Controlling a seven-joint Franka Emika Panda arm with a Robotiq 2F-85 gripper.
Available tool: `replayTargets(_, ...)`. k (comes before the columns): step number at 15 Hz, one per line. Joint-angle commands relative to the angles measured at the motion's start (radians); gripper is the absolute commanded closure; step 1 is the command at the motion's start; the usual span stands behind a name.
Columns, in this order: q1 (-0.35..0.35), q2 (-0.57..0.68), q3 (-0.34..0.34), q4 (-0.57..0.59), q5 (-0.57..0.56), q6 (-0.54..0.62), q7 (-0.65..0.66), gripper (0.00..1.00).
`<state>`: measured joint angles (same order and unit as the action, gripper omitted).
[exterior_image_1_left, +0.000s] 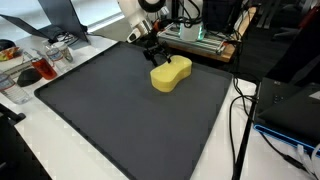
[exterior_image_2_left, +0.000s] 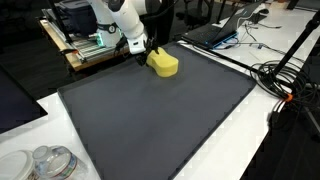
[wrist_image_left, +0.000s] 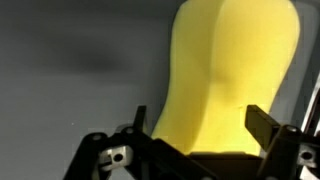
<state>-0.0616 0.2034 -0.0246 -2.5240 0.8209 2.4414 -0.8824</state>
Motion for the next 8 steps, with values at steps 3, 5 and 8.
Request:
replayTargets(3, -0.02, 0.136, 0.051, 0.145, 0.028, -0.087, -0.002, 0.29)
replayTargets(5, -0.016, 0.173, 0.068, 0.18, 0.018, -0.095, 0.015, 0.39)
replayTargets(8, -0.01, 0.191, 0.077, 0.209, 0.0, -0.094, 0.051, 0.6)
